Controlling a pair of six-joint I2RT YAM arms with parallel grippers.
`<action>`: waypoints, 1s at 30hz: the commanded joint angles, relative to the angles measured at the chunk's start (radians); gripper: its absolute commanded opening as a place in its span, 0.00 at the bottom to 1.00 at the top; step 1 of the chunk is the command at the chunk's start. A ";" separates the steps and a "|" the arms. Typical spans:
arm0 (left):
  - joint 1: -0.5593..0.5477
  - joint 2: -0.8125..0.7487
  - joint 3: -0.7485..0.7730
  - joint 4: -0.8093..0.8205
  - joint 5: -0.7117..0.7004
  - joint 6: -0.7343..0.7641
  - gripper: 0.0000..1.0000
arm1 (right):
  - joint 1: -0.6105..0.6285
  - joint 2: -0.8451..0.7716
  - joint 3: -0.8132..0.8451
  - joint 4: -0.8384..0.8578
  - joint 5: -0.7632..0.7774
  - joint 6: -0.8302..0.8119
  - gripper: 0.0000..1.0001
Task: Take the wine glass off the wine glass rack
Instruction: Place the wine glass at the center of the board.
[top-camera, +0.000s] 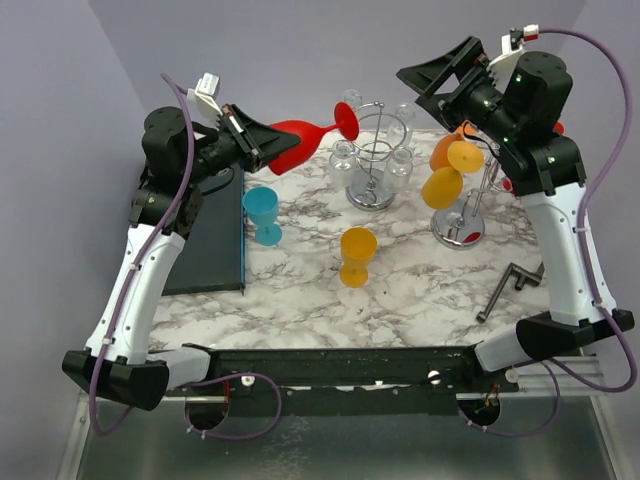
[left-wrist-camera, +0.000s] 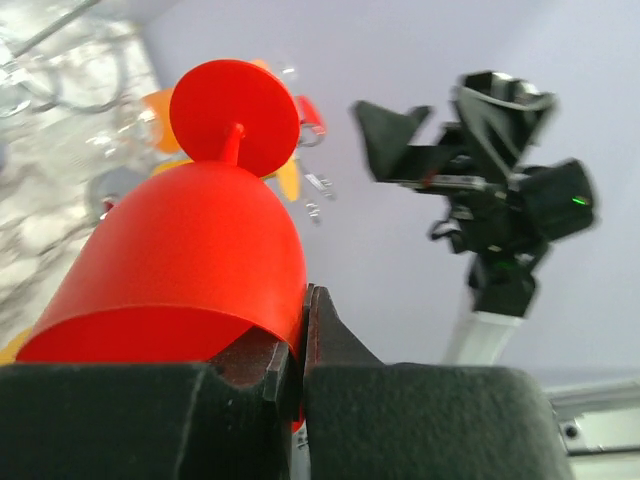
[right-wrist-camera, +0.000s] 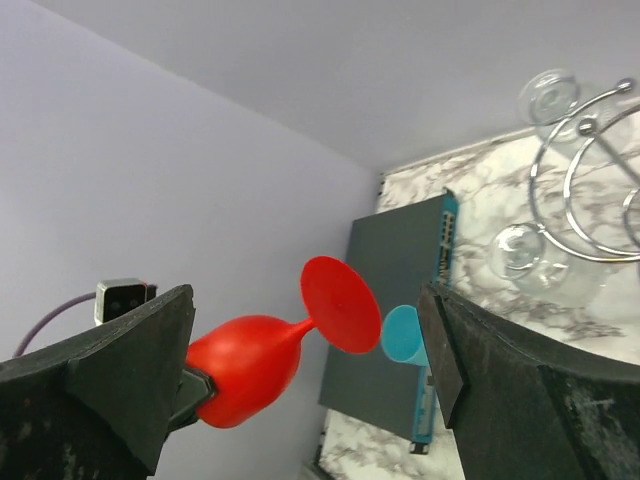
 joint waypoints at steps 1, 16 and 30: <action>-0.009 -0.034 0.065 -0.467 -0.104 0.261 0.00 | 0.005 -0.058 0.007 -0.113 0.154 -0.170 1.00; -0.357 -0.097 0.087 -1.008 -0.668 0.432 0.00 | 0.005 -0.142 -0.062 -0.178 0.168 -0.293 1.00; -0.495 0.105 0.008 -1.091 -0.793 0.468 0.00 | 0.005 -0.185 -0.063 -0.254 0.255 -0.357 1.00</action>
